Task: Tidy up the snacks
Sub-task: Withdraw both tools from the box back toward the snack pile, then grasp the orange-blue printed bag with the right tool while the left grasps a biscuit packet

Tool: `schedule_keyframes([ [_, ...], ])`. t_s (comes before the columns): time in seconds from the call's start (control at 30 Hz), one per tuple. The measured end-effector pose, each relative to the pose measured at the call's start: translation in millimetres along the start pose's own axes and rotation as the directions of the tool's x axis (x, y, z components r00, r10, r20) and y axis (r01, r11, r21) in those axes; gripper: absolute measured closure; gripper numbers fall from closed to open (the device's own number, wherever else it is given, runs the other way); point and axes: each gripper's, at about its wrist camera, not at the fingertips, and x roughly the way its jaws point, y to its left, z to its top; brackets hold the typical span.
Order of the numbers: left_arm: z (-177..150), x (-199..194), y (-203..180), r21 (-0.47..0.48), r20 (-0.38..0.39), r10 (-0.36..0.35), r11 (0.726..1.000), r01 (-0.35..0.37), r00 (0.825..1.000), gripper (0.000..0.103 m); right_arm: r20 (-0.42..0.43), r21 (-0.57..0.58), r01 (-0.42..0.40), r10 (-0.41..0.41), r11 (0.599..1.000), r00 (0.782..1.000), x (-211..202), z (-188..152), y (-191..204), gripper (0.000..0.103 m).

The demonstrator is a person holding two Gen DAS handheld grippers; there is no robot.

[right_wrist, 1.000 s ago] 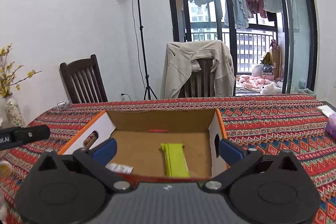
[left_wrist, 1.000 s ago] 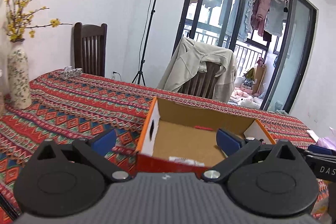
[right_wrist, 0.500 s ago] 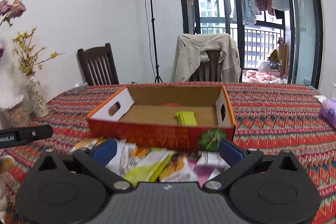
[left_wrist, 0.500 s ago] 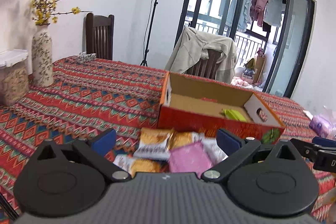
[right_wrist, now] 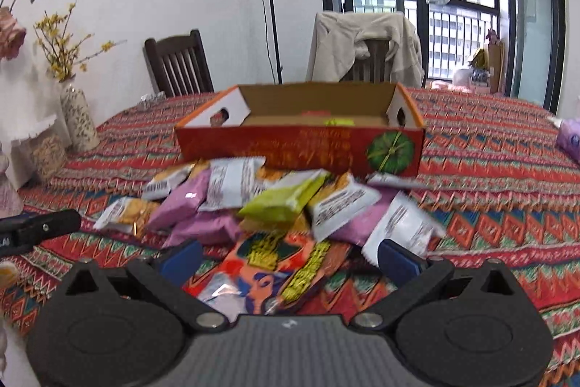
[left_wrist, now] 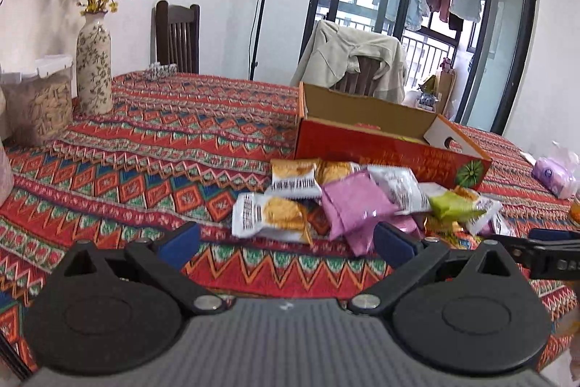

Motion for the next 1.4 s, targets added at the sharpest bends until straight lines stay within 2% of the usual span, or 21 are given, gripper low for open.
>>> schedule_keyframes([
  [0.13,-7.9,0.4,1.9,0.001,-0.021,-0.005,1.000,0.005,1.000,0.000,-0.052,0.027,0.003,-0.002,1.000,0.999,20.0,-1.0,10.2,0.000],
  [0.27,-11.7,0.0,7.1,-0.007,-0.035,0.001,1.000,-0.002,0.999,0.000,-0.113,0.033,0.076,-0.072,0.997,0.991,39.4,-7.2,18.4,0.002],
  [0.4,-13.3,-0.7,15.4,-0.034,-0.041,0.003,0.999,-0.005,0.999,0.000,-0.141,0.019,0.062,-0.059,0.998,0.988,39.4,-17.9,19.7,0.035],
  [0.57,-11.4,2.6,18.5,-0.053,-0.053,0.007,0.999,-0.010,0.999,0.000,-0.137,-0.007,0.022,-0.023,1.000,0.990,21.8,-27.7,12.4,0.050],
  [0.67,-10.7,4.2,15.5,-0.048,-0.058,0.009,0.999,-0.012,0.998,0.000,-0.107,0.001,0.014,-0.014,1.000,0.994,7.0,-28.9,3.8,0.051],
  [0.77,-9.8,6.1,13.2,-0.045,-0.059,0.008,0.999,-0.011,0.998,0.000,-0.049,-0.023,0.049,-0.051,0.999,0.998,-10.7,-29.1,-0.3,0.051],
  [0.97,-1.0,22.3,6.2,-0.012,-0.082,0.040,0.999,-0.041,0.996,0.000,0.037,-0.012,0.066,-0.066,0.998,0.997,-36.0,-23.7,-16.2,0.051],
  [1.17,12.7,56.0,-1.0,0.036,-0.114,0.086,0.996,-0.083,0.990,0.000,0.090,0.011,0.087,-0.088,0.996,0.992,-38.3,-15.6,-30.2,0.051],
  [1.4,25.1,102.5,-6.4,0.056,-0.170,0.168,0.985,-0.160,0.971,0.000,0.134,0.029,0.100,-0.103,0.995,0.986,-33.1,-1.6,-41.5,0.051],
])
